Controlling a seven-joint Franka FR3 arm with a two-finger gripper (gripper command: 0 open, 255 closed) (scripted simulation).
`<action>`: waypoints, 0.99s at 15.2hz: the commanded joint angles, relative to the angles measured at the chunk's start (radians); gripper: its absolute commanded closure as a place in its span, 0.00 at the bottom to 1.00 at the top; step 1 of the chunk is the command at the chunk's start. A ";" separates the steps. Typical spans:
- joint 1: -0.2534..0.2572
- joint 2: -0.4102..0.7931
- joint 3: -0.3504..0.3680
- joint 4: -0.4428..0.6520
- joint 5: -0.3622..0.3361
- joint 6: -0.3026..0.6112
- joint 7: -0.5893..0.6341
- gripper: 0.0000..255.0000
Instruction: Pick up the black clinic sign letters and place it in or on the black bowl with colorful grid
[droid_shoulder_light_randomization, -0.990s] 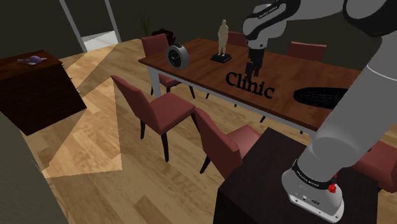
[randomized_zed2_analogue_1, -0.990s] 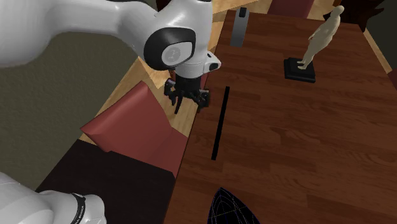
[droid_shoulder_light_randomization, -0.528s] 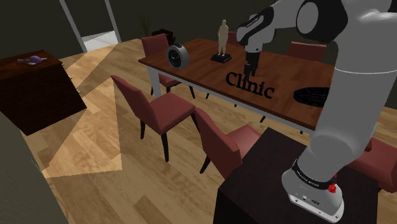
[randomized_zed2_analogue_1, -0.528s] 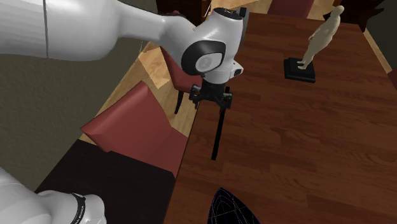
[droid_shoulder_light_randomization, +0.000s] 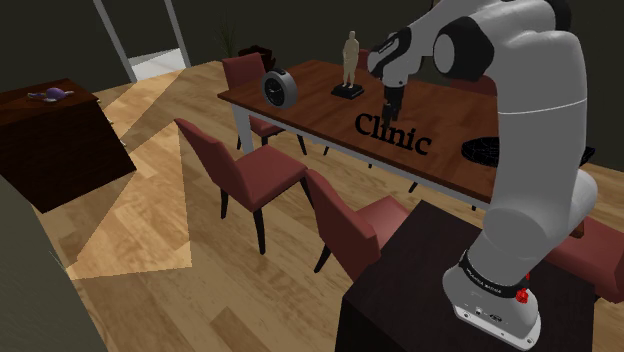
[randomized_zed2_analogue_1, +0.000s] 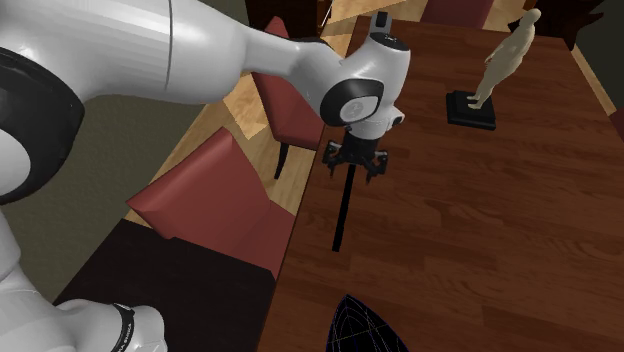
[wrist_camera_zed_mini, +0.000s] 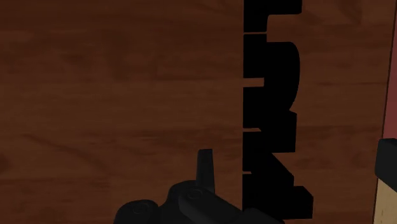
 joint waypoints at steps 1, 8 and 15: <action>-0.005 0.017 0.004 -0.003 0.007 0.018 -0.006 0.00; -0.007 0.033 0.009 -0.028 0.017 0.059 -0.012 0.00; -0.007 0.033 0.009 -0.028 0.017 0.059 -0.012 1.00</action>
